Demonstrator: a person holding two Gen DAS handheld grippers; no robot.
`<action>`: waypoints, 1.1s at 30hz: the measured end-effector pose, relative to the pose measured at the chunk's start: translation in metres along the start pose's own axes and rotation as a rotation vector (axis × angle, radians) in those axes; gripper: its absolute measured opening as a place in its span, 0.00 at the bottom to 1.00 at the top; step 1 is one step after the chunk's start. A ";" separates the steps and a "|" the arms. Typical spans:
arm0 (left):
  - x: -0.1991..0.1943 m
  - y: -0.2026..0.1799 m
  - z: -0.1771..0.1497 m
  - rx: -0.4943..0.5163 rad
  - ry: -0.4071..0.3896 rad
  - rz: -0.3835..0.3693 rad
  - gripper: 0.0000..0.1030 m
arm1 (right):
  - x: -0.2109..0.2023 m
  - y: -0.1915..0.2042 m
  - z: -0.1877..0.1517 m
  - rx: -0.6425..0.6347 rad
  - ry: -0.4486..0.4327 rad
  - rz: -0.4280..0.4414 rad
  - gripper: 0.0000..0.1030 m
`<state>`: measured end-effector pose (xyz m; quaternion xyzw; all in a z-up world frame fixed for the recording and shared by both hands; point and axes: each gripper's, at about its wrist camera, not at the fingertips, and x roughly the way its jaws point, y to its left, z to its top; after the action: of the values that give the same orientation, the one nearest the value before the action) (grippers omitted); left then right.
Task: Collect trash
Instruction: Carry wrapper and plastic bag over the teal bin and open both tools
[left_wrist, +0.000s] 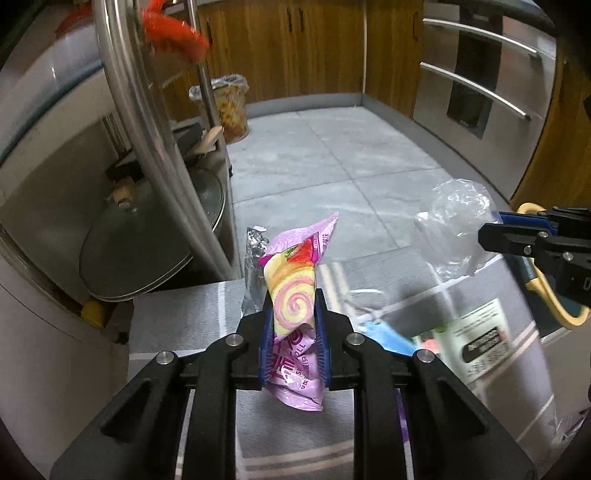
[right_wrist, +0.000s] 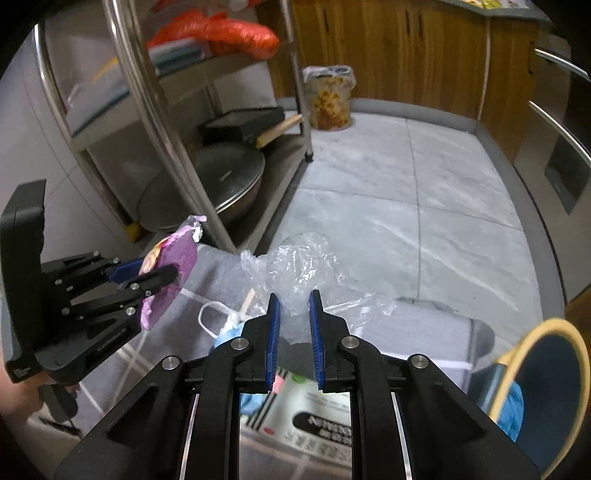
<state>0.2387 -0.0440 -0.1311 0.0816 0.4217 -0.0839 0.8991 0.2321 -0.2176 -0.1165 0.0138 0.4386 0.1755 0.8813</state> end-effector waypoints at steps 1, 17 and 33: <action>-0.005 -0.005 0.000 0.004 -0.007 -0.001 0.19 | -0.005 -0.003 -0.001 0.006 -0.007 -0.001 0.16; -0.055 -0.119 0.011 0.081 -0.124 -0.131 0.19 | -0.114 -0.083 -0.043 0.099 -0.100 -0.096 0.16; -0.072 -0.285 0.007 0.369 -0.185 -0.401 0.19 | -0.149 -0.236 -0.104 0.381 -0.036 -0.339 0.16</action>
<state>0.1358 -0.3166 -0.0924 0.1509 0.3232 -0.3425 0.8692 0.1390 -0.5003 -0.1081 0.1088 0.4440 -0.0608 0.8873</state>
